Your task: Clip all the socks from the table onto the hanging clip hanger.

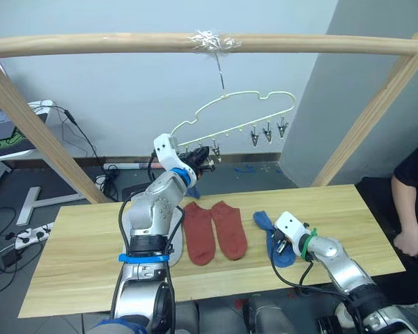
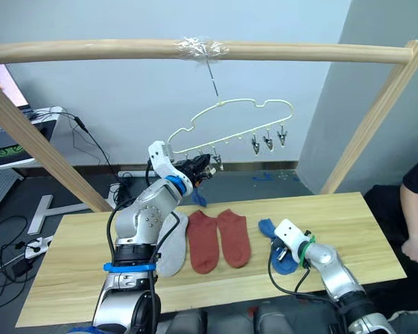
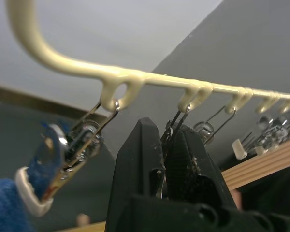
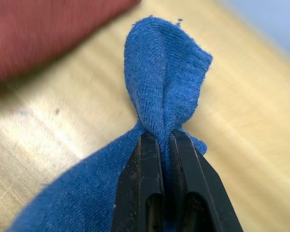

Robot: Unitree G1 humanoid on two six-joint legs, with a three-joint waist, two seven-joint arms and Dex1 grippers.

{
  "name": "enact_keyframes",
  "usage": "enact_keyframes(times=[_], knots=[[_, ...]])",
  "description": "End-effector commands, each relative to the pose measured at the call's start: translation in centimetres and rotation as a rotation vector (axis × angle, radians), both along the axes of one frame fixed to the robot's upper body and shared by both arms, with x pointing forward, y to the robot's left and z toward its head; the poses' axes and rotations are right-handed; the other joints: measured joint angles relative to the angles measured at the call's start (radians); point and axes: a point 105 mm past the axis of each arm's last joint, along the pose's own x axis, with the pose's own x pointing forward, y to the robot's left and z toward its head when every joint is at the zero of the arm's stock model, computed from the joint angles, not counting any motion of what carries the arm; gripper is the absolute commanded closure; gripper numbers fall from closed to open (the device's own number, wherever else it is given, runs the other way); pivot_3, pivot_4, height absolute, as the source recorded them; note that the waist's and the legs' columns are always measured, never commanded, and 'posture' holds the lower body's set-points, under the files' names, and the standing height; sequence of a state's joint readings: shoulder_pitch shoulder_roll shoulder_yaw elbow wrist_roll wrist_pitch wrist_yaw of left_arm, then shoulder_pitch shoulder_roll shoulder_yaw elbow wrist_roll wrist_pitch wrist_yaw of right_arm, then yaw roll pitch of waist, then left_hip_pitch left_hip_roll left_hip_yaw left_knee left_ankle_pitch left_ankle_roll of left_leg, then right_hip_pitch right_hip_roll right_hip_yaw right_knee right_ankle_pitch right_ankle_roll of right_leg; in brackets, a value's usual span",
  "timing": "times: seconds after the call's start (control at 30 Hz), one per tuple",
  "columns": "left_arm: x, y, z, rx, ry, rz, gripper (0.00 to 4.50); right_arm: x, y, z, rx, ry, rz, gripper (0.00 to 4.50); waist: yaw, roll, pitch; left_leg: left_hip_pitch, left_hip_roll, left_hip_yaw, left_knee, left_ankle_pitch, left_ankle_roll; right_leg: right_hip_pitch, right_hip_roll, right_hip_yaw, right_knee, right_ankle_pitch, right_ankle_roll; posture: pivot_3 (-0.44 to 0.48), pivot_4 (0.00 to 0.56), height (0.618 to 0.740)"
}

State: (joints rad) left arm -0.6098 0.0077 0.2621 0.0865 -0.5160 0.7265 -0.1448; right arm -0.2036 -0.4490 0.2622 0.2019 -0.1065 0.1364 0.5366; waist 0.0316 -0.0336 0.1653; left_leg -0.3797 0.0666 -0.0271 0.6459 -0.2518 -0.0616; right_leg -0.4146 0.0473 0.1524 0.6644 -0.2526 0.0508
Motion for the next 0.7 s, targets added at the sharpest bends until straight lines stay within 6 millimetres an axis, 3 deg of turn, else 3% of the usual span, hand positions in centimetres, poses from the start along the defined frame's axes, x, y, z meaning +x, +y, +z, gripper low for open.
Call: enact_keyframes(times=[0.03,0.3,0.7], knots=[[-0.3,-0.2,0.5,-0.061,0.032,-0.031,4.35,1.6,3.0,5.8,0.067,-0.189,0.039,4.43,-0.008,0.000,0.000,0.000,0.000,-0.001,0.000,0.000,0.000,0.000,0.000,0.000,0.000,0.000,0.000,0.201,0.153,0.740],[-0.5,-0.6,1.2,-0.117,0.051,-0.057,4.35,2.8,7.8,9.8,0.172,-0.253,0.088,4.43,0.001,0.000,0.000,-0.002,-0.001,-0.002,0.000,0.000,0.000,0.000,0.000,-0.001,-0.002,0.000,0.000,0.200,0.147,0.740],[-0.6,-0.8,1.4,-0.151,0.049,-0.064,4.35,2.4,10.0,9.5,0.218,-0.186,0.167,4.43,0.000,0.000,0.000,-0.003,-0.001,-0.002,-0.001,0.000,0.000,-0.001,0.000,-0.001,-0.002,0.000,0.000,0.205,0.147,0.740]])
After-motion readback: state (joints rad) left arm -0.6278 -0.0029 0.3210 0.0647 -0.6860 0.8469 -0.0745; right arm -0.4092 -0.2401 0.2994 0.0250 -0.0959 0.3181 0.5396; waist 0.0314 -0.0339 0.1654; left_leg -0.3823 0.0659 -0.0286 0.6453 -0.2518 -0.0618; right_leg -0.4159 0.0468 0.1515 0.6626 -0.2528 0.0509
